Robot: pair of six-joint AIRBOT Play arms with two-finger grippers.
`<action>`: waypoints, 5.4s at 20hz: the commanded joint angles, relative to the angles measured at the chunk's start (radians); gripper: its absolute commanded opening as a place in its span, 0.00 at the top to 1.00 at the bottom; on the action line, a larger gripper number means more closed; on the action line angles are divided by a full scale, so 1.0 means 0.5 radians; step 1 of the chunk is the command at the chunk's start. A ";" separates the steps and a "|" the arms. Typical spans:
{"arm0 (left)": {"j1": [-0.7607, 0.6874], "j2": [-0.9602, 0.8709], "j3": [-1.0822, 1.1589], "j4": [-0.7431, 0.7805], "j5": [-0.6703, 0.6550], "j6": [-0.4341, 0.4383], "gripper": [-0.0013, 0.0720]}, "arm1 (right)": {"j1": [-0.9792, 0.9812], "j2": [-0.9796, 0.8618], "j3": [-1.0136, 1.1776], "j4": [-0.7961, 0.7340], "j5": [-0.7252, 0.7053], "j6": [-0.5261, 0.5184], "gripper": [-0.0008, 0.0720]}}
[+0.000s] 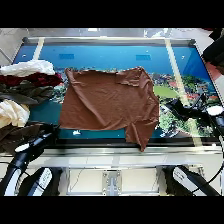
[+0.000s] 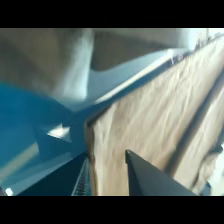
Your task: Fold the shirts.
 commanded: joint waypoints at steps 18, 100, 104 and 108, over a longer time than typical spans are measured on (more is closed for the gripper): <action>-0.352 -0.298 0.455 -0.048 -0.031 0.343 0.96 | 0.001 -0.446 -0.002 -0.151 0.381 -0.126 0.24; -0.855 -1.305 2.689 2.438 -1.212 -0.420 0.19 | 0.413 -1.079 1.637 -0.805 0.761 -0.225 0.42; -0.700 -0.668 2.067 2.437 -1.116 -0.637 0.19 | 0.152 -0.539 1.298 -0.880 0.969 -0.256 0.42; -0.578 -0.010 0.985 2.355 -0.694 -1.374 0.19 | -0.026 -0.100 0.223 -0.520 0.837 -0.233 0.42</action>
